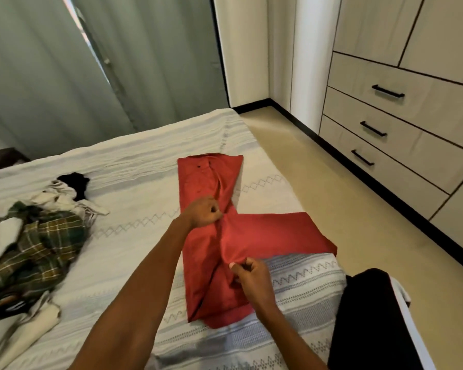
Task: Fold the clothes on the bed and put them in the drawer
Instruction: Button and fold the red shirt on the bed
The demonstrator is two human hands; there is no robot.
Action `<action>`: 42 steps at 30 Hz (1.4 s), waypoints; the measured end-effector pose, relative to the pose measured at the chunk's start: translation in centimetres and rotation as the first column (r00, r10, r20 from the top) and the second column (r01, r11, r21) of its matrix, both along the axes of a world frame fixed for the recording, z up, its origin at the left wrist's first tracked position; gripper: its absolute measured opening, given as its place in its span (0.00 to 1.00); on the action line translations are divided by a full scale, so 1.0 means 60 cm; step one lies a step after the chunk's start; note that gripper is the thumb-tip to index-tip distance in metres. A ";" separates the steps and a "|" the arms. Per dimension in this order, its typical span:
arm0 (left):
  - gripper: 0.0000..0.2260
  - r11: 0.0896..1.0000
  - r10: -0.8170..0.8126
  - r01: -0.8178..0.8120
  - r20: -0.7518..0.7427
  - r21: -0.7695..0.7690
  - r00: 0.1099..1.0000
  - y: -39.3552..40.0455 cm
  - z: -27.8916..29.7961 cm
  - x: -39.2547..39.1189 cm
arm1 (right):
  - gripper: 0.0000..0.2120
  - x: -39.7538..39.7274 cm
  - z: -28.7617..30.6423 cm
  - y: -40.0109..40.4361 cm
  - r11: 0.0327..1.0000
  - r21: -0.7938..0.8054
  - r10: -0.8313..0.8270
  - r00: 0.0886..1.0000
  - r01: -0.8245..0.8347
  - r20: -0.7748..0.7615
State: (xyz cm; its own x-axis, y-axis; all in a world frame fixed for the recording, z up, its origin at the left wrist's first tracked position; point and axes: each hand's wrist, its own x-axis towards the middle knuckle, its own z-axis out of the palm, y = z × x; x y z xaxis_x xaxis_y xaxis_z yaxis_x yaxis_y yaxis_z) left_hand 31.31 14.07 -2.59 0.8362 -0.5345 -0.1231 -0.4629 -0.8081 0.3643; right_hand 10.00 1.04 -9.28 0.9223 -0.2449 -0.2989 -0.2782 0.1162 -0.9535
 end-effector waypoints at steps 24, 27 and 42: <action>0.45 0.974 0.075 -0.101 0.130 0.205 0.989 0.064 -0.205 -0.180 | 0.49 0.011 -0.112 -0.065 0.017 -0.880 0.574 0.726 -0.474 -0.380; 0.47 0.977 0.058 -0.089 0.156 0.196 0.986 0.062 -0.194 -0.175 | 0.51 0.015 -0.098 -0.068 0.099 -0.892 0.547 0.773 -0.440 -0.321; 0.21 0.984 0.173 -0.177 0.314 -0.015 0.934 0.015 -0.095 0.042 | 0.10 0.409 -0.005 -0.121 0.831 -0.471 0.292 0.953 -0.295 -0.083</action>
State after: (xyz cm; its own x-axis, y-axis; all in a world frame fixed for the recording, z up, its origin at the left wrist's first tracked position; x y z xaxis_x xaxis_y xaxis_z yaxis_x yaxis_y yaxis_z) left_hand 33.83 14.97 -8.29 0.9136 -0.3765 0.1536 -0.4026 -0.8903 0.2128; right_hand 34.55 -6.21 -9.60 0.9718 -0.0761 -0.2232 -0.2337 -0.4360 -0.8691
